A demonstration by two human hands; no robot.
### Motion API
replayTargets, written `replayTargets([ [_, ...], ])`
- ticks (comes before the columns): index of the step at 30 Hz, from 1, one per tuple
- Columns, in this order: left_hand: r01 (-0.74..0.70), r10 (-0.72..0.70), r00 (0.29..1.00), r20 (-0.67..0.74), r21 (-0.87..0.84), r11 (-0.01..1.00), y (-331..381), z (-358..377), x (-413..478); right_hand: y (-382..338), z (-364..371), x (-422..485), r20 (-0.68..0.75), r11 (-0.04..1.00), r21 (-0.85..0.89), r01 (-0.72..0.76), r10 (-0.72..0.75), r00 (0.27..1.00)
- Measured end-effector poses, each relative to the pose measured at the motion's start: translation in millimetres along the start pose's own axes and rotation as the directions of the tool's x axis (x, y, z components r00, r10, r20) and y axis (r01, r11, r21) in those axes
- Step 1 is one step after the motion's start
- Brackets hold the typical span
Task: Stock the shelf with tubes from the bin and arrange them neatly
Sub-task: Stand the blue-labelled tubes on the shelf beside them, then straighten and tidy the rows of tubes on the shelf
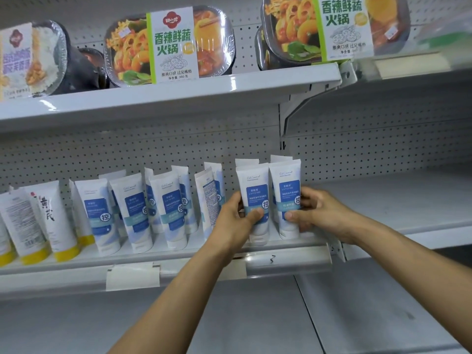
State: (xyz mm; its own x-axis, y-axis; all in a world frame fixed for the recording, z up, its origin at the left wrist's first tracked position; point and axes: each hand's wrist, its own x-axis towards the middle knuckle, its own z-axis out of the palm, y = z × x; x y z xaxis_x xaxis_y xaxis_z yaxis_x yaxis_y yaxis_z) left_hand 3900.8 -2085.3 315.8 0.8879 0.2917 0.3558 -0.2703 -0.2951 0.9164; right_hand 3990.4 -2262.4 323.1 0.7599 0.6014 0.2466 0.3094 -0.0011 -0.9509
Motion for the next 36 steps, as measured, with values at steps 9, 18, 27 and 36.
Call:
replayTargets([
  [9,0.000,0.002,0.998,0.070,-0.032,0.999,2,-4,1,-3,4,-3,-0.010,1.000,-0.024,0.007,-0.007,1.000],
  [18,0.021,-0.019,0.996,0.090,-0.026,0.999,-1,-6,3,-5,5,-6,-0.002,0.999,-0.045,0.014,-0.014,1.000],
  [27,-0.114,0.087,0.993,0.077,0.506,0.855,44,-8,-44,-14,-11,-7,-0.140,0.956,-0.291,0.043,-0.088,0.986],
  [36,-0.448,0.423,0.872,0.247,0.752,0.484,142,-56,30,-101,-38,32,-0.221,0.790,-0.607,0.091,-0.277,0.935],
])
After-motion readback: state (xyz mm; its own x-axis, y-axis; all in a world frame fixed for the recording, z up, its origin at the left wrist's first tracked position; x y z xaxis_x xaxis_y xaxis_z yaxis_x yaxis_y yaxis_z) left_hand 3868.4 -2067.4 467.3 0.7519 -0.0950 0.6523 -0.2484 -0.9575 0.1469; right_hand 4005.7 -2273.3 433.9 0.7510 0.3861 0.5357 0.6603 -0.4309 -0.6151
